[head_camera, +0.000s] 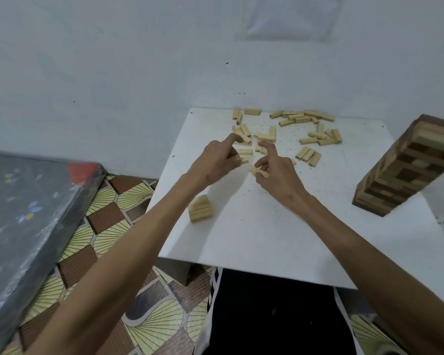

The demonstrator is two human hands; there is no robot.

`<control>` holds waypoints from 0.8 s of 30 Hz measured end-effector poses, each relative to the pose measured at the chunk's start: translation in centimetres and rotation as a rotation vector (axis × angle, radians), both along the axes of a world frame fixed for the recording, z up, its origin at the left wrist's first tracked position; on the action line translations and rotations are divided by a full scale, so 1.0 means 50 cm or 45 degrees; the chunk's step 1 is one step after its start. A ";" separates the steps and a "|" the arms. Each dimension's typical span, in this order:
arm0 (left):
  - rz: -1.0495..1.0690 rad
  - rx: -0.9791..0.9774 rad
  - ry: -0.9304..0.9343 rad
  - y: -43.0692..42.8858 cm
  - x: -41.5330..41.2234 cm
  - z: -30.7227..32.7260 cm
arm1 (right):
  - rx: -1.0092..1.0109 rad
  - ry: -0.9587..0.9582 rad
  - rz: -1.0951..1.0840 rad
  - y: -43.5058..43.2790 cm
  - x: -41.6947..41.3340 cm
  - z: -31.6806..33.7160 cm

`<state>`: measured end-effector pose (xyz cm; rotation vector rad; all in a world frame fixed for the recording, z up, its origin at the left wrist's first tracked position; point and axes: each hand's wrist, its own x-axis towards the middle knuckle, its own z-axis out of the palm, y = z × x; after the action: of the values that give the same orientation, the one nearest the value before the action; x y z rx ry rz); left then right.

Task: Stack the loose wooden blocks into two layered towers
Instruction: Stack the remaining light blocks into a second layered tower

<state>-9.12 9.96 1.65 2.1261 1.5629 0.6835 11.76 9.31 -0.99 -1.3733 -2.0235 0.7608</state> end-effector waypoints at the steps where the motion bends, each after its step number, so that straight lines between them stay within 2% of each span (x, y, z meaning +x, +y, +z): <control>1: -0.003 -0.011 -0.011 -0.021 0.019 -0.001 | -0.009 0.016 -0.012 -0.017 0.011 0.000; 8: 0.146 -0.064 -0.081 -0.141 0.099 -0.041 | -0.091 0.060 -0.077 -0.139 0.072 -0.026; 12: 0.196 -0.108 -0.107 -0.194 0.132 -0.072 | -0.063 0.000 0.024 -0.191 0.099 -0.056; 14: 0.220 -0.137 -0.160 -0.205 0.140 -0.082 | -0.037 0.015 0.071 -0.196 0.108 -0.067; 17: 0.266 -0.132 -0.177 -0.202 0.134 -0.082 | 0.005 0.046 -0.002 -0.183 0.122 -0.073; 20: 0.302 -0.157 -0.213 -0.188 0.121 -0.071 | 0.102 -0.080 -0.091 -0.171 0.129 -0.075; 24: 0.272 -0.211 -0.186 -0.168 0.117 -0.056 | -0.020 -0.054 -0.110 -0.161 0.123 -0.070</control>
<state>-3.26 1.56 -1.15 1.7676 1.7167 0.7328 17.93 1.25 -4.51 -1.4871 -1.9800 0.7163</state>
